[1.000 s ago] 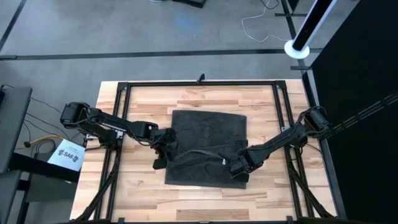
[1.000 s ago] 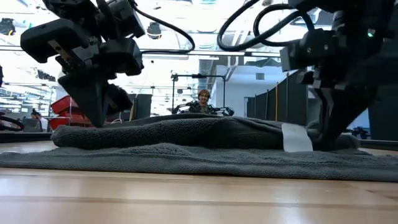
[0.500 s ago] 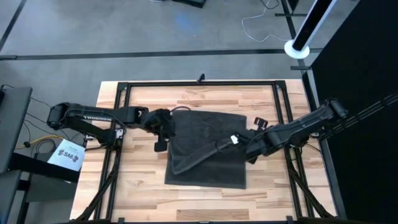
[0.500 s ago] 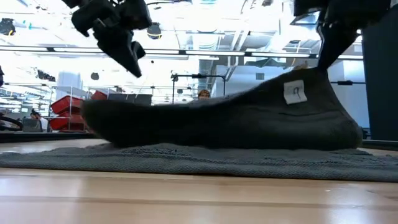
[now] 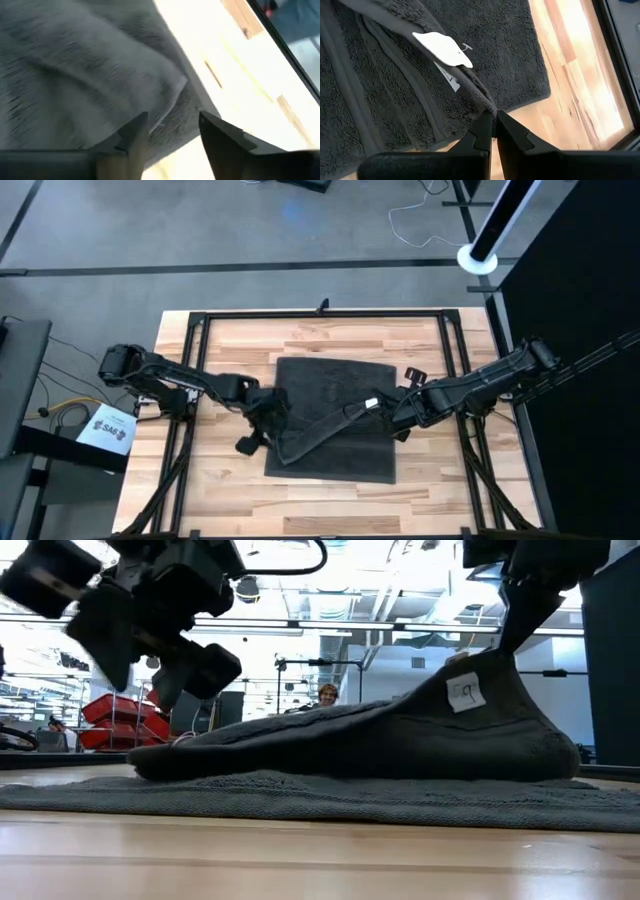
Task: Roll towel
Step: Roll the black towel
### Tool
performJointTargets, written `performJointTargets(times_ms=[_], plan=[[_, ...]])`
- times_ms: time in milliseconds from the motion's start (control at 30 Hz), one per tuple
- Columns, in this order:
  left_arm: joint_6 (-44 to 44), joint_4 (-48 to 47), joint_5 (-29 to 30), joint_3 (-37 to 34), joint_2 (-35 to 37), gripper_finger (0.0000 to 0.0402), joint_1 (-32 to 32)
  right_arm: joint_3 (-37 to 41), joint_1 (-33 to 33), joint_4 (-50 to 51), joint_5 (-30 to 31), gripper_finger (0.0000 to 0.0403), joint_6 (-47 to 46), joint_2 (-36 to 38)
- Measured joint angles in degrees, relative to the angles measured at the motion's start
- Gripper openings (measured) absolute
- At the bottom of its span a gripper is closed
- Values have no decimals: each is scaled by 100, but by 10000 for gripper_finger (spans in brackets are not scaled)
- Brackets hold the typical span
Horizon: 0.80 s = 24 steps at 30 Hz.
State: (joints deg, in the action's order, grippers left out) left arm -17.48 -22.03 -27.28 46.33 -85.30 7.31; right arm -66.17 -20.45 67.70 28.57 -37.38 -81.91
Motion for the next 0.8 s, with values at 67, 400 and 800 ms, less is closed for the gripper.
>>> performJointTargets(times_ms=[67, 400, 800], plan=[[72, 327, 112, 0, -198, 184, 207, 0, -1, -47, -2, 4, 34, 7], [1004, 847, 353, 0, -764, 179, 431, 0, 38, -100, -4, 4, 34, 8], [2413, 465, 1019, 0, -769, 138, 431, 0, -70, -333, -485, 4, 47, 9]])
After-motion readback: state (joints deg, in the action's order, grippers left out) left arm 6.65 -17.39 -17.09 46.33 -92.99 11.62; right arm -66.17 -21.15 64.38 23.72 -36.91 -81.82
